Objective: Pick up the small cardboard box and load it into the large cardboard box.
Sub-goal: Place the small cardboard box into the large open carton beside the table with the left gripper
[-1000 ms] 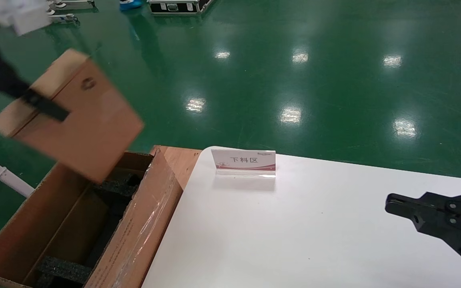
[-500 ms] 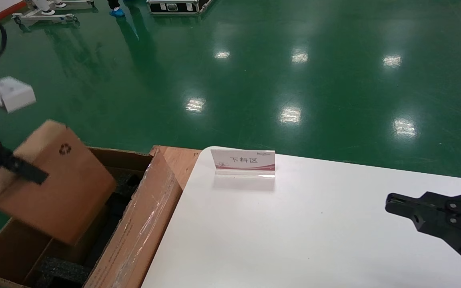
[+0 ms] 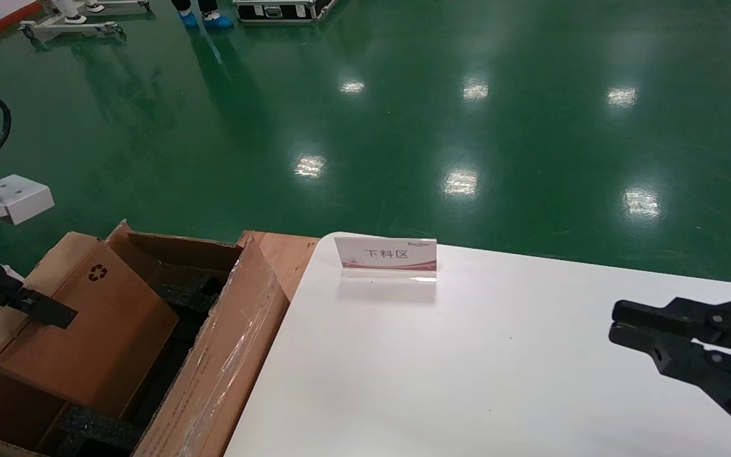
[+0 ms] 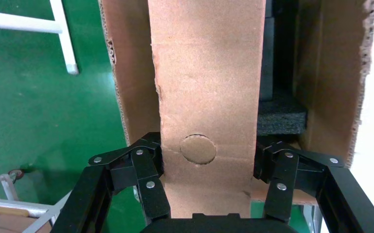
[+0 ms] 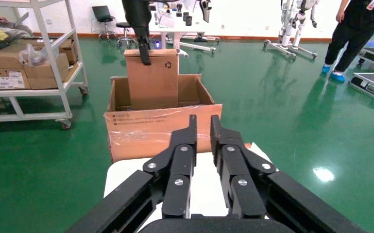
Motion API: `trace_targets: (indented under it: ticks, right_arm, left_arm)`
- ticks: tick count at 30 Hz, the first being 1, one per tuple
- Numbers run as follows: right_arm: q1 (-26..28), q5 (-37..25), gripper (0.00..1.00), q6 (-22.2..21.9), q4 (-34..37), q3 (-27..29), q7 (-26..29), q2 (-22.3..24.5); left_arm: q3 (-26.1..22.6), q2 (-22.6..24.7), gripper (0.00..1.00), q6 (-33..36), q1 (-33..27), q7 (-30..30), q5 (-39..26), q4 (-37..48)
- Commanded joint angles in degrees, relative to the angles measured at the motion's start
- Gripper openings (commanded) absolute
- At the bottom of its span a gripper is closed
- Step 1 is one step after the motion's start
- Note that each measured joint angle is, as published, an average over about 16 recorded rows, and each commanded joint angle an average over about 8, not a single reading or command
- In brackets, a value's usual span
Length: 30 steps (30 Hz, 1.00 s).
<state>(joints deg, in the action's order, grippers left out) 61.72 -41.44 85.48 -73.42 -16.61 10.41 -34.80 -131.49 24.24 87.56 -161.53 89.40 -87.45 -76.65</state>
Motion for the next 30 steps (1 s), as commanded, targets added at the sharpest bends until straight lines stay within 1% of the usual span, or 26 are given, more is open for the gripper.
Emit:
trace_targets:
  ticks: [1, 7, 19, 30]
  right_arm:
    - [0.0, 0.0, 1.0, 0.0, 0.0, 0.0, 0.0, 0.0]
    - [0.0, 0.0, 1.0, 0.0, 0.0, 0.0, 0.0, 0.0]
    - [0.0, 0.0, 1.0, 0.0, 0.0, -0.1, 0.0, 0.0]
    - [0.0, 0.1, 1.0, 0.0, 0.0, -0.1, -0.1, 0.0]
  left_arm:
    - [0.0, -0.6, 0.0, -0.4, 0.5, 0.1, -0.6, -0.1]
    - [-0.4, -1.6, 0.0, -1.7, 2.2, -0.1, -2.3, 0.0]
    - [-1.6, -1.8, 0.0, -4.5, 5.5, 0.4, -5.4, 0.6]
    - [-2.2, 0.4, 0.0, -8.8, 9.6, 1.3, -7.0, 2.4]
